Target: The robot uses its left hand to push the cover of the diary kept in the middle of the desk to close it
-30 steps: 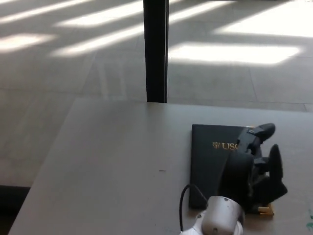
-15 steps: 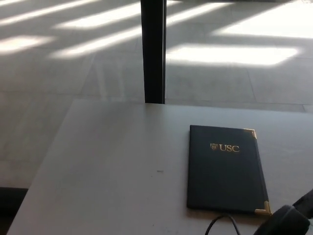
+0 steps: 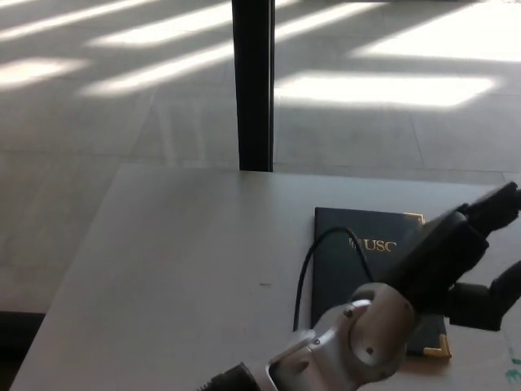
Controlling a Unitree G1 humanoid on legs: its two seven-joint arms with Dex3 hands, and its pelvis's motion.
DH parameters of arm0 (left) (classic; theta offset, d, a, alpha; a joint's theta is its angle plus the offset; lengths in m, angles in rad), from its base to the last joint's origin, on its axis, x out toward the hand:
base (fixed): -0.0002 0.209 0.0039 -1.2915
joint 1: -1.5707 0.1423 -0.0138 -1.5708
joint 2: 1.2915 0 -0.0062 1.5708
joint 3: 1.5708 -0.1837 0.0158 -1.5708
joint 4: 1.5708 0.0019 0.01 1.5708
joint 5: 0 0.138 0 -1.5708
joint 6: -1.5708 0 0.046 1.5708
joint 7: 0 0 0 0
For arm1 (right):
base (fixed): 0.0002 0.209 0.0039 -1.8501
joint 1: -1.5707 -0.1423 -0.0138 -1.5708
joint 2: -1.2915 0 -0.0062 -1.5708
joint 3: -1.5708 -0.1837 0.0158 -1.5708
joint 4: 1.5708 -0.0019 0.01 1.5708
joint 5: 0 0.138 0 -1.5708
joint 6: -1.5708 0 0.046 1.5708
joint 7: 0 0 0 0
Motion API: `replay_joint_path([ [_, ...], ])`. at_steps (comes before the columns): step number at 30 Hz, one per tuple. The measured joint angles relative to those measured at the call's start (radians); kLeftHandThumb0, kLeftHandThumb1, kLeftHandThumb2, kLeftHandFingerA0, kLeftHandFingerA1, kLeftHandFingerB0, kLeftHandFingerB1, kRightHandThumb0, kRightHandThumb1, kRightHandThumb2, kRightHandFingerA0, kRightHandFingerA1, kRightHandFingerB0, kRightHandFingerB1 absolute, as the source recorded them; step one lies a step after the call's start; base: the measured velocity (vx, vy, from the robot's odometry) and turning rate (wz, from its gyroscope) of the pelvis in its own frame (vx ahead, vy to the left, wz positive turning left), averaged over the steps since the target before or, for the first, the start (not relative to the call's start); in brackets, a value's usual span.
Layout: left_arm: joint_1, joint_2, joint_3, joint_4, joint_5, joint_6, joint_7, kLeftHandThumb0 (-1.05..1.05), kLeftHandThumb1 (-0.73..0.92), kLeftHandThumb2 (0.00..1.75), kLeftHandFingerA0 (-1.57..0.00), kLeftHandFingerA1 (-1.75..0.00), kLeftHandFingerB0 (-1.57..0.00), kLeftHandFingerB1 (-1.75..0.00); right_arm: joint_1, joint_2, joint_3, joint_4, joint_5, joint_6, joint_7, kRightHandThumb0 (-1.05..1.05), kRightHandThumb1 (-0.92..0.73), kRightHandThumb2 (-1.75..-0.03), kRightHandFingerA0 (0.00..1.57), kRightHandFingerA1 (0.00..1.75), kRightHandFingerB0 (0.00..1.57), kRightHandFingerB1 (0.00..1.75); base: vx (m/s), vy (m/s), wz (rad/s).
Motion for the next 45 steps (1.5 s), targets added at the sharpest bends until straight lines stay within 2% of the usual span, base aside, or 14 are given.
replay_joint_path([
  [1, -0.010, 0.006, 0.033, -0.006, 0.009, -0.010, -0.006, -0.91, 0.92, 0.84, -0.46, -0.71, -0.16, -0.50, 0.001, 0.002, -0.007, -0.006, 0.005, 0.007, -0.002, -0.72, -0.92, -0.68, 0.60, 0.76, 0.58, 0.51, 0.00, 0.000, 0.00],
  [6, -0.025, 0.062, 0.198, -0.064, 0.034, -0.030, -0.009, -0.88, 0.83, 1.19, -0.55, -0.68, -0.18, -0.50, 0.000, 0.004, -0.021, -0.010, 0.020, 0.028, -0.003, -0.68, -0.92, -0.70, 0.56, 0.68, 0.55, 0.48, 0.00, 0.000, 0.00],
  [8, -0.015, 0.088, 0.263, -0.100, 0.035, -0.031, -0.013, -0.87, 0.92, 0.77, -0.48, -0.51, -0.25, -0.40, 0.000, 0.004, -0.022, -0.005, 0.024, 0.032, -0.003, -0.69, -0.92, -0.69, 0.56, 0.66, 0.56, 0.49, 0.00, 0.000, 0.00],
  [10, 0.006, 0.117, 0.331, -0.121, 0.033, -0.037, -0.014, -0.73, 0.92, 1.44, -0.04, -0.78, 0.00, -0.32, 0.001, 0.004, -0.022, -0.005, 0.027, 0.034, -0.003, -0.70, -0.92, -0.69, 0.58, 0.68, 0.57, 0.49, 0.00, 0.000, 0.00],
  [11, 0.021, 0.124, 0.362, -0.128, 0.031, -0.039, -0.016, -0.82, 0.92, 0.76, -0.48, -0.66, -0.27, -0.43, 0.001, 0.004, -0.023, -0.004, 0.028, 0.034, -0.003, -0.70, -0.92, -0.68, 0.59, 0.71, 0.59, 0.49, 0.00, 0.000, 0.00],
  [12, 0.037, 0.137, 0.399, -0.135, 0.028, -0.040, -0.016, -0.87, 0.92, 0.74, -0.90, -1.32, -0.26, -0.46, 0.002, 0.004, -0.022, -0.004, 0.029, 0.034, -0.003, -0.69, -0.92, -0.69, 0.58, 0.71, 0.58, 0.50, 0.00, 0.000, 0.00],
  [15, 0.087, 0.182, 0.490, -0.149, 0.022, -0.040, -0.018, -0.80, 0.92, 0.75, -0.51, -0.56, -0.27, -0.44, 0.003, 0.004, -0.022, -0.004, 0.031, 0.035, -0.004, -0.67, -0.92, -0.71, 0.55, 0.68, 0.54, 0.49, 0.00, 0.000, 0.00],
  [29, 0.447, 0.394, 0.960, -0.112, -0.027, -0.051, -0.020, -0.92, 0.92, 0.78, -0.72, -0.63, -0.41, -0.55, 0.008, 0.004, -0.023, 0.000, 0.035, 0.041, -0.006, -0.67, -0.92, -0.68, 0.59, 0.69, 0.59, 0.51, 0.00, 0.000, 0.00],
  [31, 0.498, 0.404, 1.024, -0.104, -0.038, -0.052, -0.020, -0.85, 0.77, 1.20, -0.51, -0.71, -0.36, -0.62, 0.008, 0.004, -0.023, 0.001, 0.036, 0.041, -0.006, -0.69, -0.92, -0.68, 0.61, 0.72, 0.61, 0.52, 0.00, 0.000, 0.00],
  [34, 0.580, 0.415, 1.131, -0.087, -0.054, -0.052, -0.016, -0.87, 0.92, 0.79, -0.52, -0.55, -0.37, -0.48, 0.008, 0.004, -0.024, 0.003, 0.036, 0.041, -0.006, -0.68, -0.92, -0.69, 0.59, 0.70, 0.59, 0.50, 0.00, 0.000, 0.00],
  [36, 0.619, 0.415, 1.178, -0.079, -0.058, -0.052, -0.010, -0.84, 0.79, 1.19, -0.39, -0.61, -0.28, -0.57, 0.008, 0.004, -0.024, 0.003, 0.036, 0.041, -0.006, -0.67, -0.92, -0.70, 0.56, 0.68, 0.56, 0.50, 0.00, 0.000, 0.00],
  [39, 0.700, 0.412, 1.283, -0.028, -0.075, -0.057, 0.010, -0.91, 0.80, 1.19, -1.09, -0.82, -0.28, -0.59, 0.011, 0.004, -0.027, 0.007, 0.037, 0.041, -0.006, -0.67, -0.92, -0.69, 0.58, 0.67, 0.58, 0.50, 0.00, 0.000, 0.00],
  [41, 0.736, 0.407, 1.348, 0.027, -0.093, -0.059, 0.018, -0.87, 0.92, 0.82, -0.54, -0.65, -0.37, -0.54, 0.013, 0.004, -0.030, 0.008, 0.037, 0.042, -0.007, -0.67, -0.92, -0.69, 0.60, 0.66, 0.57, 0.50, 0.00, 0.000, 0.00],
  [45, 0.776, 0.379, 1.476, 0.140, -0.141, -0.056, 0.030, -0.91, 0.92, 0.76, -0.43, -0.66, -0.16, -0.57, 0.014, 0.004, -0.041, 0.009, 0.040, 0.043, -0.012, -0.69, -0.92, -0.68, 0.61, 0.74, 0.58, 0.50, 0.00, 0.000, 0.00],
])
